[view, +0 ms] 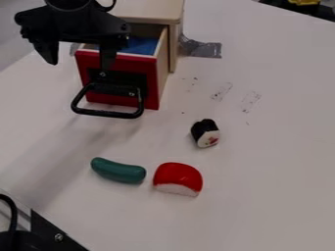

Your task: Close the drawer

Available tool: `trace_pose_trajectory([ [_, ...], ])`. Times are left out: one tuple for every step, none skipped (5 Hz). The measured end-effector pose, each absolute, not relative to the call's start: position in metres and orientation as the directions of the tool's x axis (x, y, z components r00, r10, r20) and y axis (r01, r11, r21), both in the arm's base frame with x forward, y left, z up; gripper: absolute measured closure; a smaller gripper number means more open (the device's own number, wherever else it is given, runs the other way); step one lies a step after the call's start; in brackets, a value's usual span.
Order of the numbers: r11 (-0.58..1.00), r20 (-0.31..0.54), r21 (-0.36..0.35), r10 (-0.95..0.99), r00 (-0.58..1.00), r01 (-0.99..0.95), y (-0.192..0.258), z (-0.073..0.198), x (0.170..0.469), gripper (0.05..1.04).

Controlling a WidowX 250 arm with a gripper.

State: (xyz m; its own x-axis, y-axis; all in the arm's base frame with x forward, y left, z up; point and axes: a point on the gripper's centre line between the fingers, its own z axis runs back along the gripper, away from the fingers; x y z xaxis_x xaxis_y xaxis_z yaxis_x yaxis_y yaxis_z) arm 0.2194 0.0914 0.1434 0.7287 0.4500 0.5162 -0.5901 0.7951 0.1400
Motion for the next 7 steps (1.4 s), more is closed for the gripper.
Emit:
trace_pose_trajectory([
  [0.795,0.505,0.146,0.451,0.736,-0.588,0.091,0.140,0.218,0.084],
  [0.752,0.494,0.184,0.486,0.721,-0.633,0.100,0.124,0.222,0.084],
  [0.731,0.489,0.211,0.495,0.718,-0.649,0.105,0.115,0.224,0.084],
  [0.726,0.439,0.249,0.506,0.743,-0.641,0.106,0.103,0.226,0.084],
  [0.739,0.346,0.316,0.494,0.797,-0.595,0.107,0.098,0.226,0.084],
  [0.764,0.234,0.384,0.464,0.855,-0.519,0.107,0.097,0.218,0.084],
  [0.784,0.175,0.399,0.444,0.879,-0.476,0.105,0.097,0.212,0.084],
])
